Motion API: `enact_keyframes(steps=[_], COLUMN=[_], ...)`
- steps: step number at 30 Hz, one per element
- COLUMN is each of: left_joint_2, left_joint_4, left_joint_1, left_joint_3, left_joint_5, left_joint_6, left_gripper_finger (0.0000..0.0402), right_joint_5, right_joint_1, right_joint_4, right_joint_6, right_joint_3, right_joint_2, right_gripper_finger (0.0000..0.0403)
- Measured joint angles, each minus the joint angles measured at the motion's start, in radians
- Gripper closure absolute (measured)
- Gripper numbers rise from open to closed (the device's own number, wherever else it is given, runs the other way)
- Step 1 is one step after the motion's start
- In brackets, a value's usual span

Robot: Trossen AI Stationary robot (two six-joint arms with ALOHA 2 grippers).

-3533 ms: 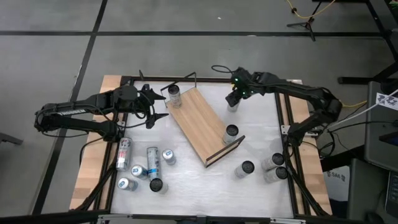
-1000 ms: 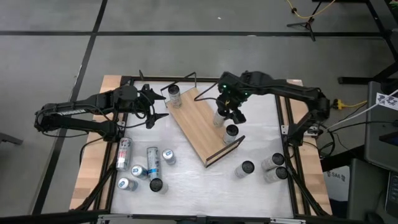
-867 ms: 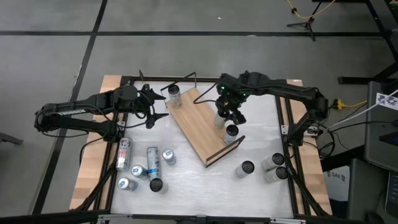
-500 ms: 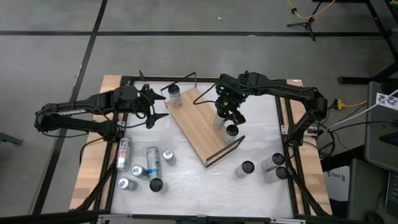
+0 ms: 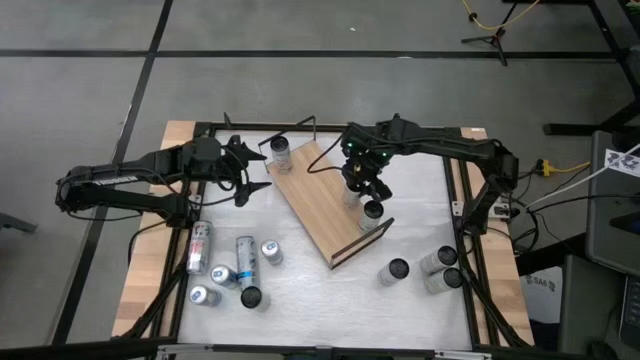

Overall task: Place canned beverage on shelf
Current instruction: Put the top white-orange soda can on the shelf

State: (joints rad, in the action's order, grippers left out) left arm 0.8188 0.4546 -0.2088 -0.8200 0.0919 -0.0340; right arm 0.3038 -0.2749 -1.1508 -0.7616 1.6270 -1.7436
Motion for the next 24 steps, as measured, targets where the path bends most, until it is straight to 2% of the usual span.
enact_keyframes(steps=[6,16,24], left_joint_2=[0.0,0.0,0.0], left_joint_4=[0.0,0.0,0.0], left_joint_1=[0.0,0.0,0.0], left_joint_3=[0.0,0.0,0.0], left_joint_5=[0.0,0.0,0.0], left_joint_6=[-0.001,-0.002,-0.002], left_gripper_finger=[0.0051,0.0051,0.0051], right_joint_5=[-0.002,-0.008,-0.008], right_joint_1=[0.0,0.0,0.0], right_joint_4=[0.002,0.001,0.001], right_joint_6=[-0.003,-0.003,-0.003], right_joint_3=[0.0,0.0,0.0], right_joint_2=[-0.001,-0.002,-0.002], right_gripper_finger=[0.0151,0.0108,0.0105])
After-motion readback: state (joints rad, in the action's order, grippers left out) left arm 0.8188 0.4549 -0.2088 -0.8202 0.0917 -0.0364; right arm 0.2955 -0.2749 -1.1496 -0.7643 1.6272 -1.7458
